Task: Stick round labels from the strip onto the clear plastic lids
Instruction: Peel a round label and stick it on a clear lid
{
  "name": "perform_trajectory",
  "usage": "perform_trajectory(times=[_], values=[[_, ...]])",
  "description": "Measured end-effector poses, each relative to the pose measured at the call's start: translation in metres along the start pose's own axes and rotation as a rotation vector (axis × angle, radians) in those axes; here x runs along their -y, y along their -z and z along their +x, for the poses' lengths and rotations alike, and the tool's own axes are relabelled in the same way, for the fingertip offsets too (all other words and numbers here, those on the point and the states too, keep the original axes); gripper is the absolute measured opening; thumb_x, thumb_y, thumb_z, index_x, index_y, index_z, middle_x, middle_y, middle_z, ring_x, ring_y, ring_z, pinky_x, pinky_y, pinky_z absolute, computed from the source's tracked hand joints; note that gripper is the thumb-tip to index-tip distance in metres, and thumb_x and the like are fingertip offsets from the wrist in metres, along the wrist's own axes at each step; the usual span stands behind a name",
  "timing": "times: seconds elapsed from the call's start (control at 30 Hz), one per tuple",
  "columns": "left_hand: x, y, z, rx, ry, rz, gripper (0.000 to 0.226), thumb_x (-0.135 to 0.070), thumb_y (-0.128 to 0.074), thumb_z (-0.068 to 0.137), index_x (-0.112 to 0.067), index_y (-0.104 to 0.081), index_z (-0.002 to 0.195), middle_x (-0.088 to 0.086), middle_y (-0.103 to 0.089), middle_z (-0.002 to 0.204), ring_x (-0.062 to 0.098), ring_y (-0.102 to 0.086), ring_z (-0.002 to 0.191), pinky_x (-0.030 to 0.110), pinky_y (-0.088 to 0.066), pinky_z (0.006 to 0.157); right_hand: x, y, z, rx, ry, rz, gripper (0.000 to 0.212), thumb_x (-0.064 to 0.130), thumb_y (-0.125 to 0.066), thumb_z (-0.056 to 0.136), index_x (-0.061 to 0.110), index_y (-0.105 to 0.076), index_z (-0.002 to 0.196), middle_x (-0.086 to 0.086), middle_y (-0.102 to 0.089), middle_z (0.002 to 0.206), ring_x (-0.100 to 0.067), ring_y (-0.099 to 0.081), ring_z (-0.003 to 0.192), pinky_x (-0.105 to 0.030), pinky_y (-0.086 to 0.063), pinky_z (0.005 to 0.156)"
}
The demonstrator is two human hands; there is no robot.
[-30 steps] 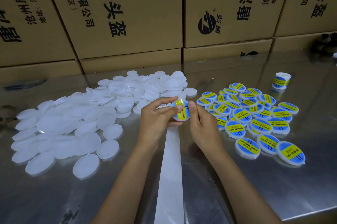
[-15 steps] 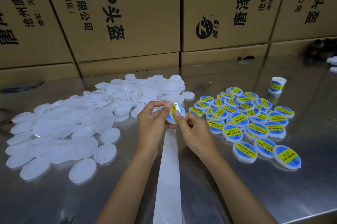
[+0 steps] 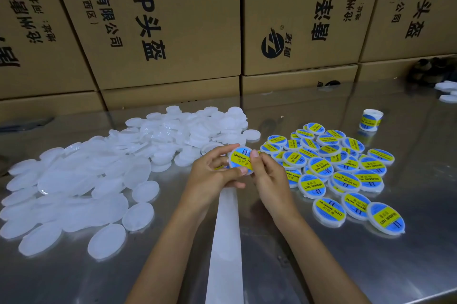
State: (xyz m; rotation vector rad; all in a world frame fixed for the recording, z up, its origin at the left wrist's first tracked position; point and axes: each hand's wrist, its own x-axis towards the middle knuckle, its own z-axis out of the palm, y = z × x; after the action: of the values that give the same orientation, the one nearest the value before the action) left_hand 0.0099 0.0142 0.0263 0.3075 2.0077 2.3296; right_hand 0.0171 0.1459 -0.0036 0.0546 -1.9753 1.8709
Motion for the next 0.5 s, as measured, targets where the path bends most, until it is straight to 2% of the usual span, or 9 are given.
perform_trajectory(times=[0.07,0.2,0.3,0.4,0.5], values=[[0.0006,0.0005,-0.0004,-0.037,-0.001,0.01,0.042,0.005,-0.08,0.078,-0.015,-0.073,0.114,0.006,-0.076,0.089,0.021,-0.075,0.073,0.027,-0.059,0.059,-0.0004,-0.0006,0.0,0.018,0.006,0.003,0.046,0.032,-0.049,0.102,-0.01,-0.05,0.084,-0.027,-0.045,0.075,-0.02,-0.039,0.069,-0.036,-0.033,0.064],[0.0013,-0.0008,0.0001,-0.106,-0.009,-0.011,0.028,0.0,-0.08,0.08,-0.007,-0.07,0.105,0.013,-0.076,0.081,0.022,-0.075,0.068,0.026,-0.058,0.055,-0.0026,-0.0022,0.0001,0.045,0.022,-0.011,0.043,0.033,-0.052,0.101,0.011,-0.04,0.067,0.0,-0.037,0.064,-0.011,-0.035,0.062,-0.026,-0.031,0.058],[0.0014,-0.0004,0.0007,-0.139,-0.016,-0.027,0.022,-0.003,-0.079,0.082,-0.004,-0.069,0.102,0.013,-0.076,0.08,0.022,-0.075,0.066,0.026,-0.059,0.055,-0.0058,-0.0033,-0.0007,0.065,0.042,-0.088,0.047,0.042,-0.052,0.099,0.011,-0.039,0.066,0.007,-0.036,0.06,-0.006,-0.035,0.058,-0.021,-0.03,0.054],[0.002,0.0005,0.0013,-0.202,-0.013,-0.049,0.018,-0.006,-0.077,0.086,0.002,-0.069,0.1,0.015,-0.077,0.082,0.024,-0.075,0.069,0.028,-0.059,0.056,-0.0065,-0.0046,-0.0031,0.09,0.055,-0.139,0.051,0.057,-0.056,0.091,0.019,-0.036,0.062,0.013,-0.03,0.056,-0.005,-0.03,0.055,-0.021,-0.026,0.052],[0.0034,-0.0003,0.0013,-0.245,-0.026,-0.039,0.02,-0.015,-0.076,0.089,0.004,-0.071,0.095,0.014,-0.077,0.083,0.025,-0.075,0.069,0.027,-0.059,0.055,-0.0087,-0.0056,-0.0035,0.11,0.081,-0.218,0.047,0.052,-0.054,0.095,0.027,-0.039,0.058,0.013,-0.034,0.051,-0.005,-0.032,0.052,-0.024,-0.027,0.053]])
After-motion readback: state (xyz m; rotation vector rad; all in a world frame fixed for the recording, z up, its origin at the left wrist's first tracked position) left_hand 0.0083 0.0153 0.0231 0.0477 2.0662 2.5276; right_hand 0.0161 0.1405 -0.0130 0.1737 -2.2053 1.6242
